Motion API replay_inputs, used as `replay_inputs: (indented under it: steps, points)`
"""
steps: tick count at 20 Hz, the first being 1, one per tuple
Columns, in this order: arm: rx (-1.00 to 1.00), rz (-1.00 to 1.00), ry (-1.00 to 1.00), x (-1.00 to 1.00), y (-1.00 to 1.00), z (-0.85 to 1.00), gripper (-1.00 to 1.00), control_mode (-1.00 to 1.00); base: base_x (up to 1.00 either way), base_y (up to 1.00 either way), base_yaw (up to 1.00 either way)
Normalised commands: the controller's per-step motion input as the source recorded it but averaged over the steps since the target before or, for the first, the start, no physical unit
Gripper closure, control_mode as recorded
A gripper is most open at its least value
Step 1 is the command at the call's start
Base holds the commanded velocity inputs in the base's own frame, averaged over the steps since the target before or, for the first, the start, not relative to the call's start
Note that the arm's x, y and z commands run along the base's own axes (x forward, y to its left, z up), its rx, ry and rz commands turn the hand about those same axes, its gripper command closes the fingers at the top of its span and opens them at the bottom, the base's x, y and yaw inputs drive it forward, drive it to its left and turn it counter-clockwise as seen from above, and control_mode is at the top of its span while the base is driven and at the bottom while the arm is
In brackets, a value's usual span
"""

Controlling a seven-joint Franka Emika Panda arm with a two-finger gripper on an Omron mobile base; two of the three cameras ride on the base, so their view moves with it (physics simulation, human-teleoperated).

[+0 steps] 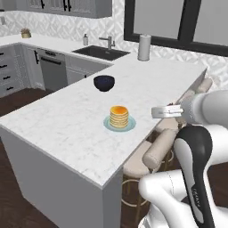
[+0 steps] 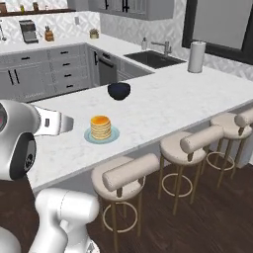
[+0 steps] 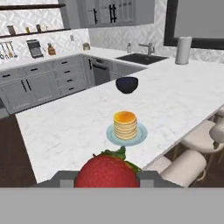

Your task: Take the strawberry from the fridge and place it on top of the pancake, located on the dining counter.

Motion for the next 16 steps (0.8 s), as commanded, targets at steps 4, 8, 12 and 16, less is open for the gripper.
replay_inputs:
  steps: [4,8,12,16]
  points:
    - [0.0,0.0,0.0,0.0,0.0,0.0,1.0,1.0,0.89,-0.14,0.42]
    - [0.0,0.0,0.0,0.0,0.0,0.0,1.0,1.0,0.82,-0.24,0.34]
    - [0.0,0.0,0.0,0.0,0.0,0.0,1.0,1.0,0.99,-0.14,0.33]
    - [0.02,0.01,0.06,0.25,-0.09,0.0,1.0,-1.0,0.75,-0.17,0.15]
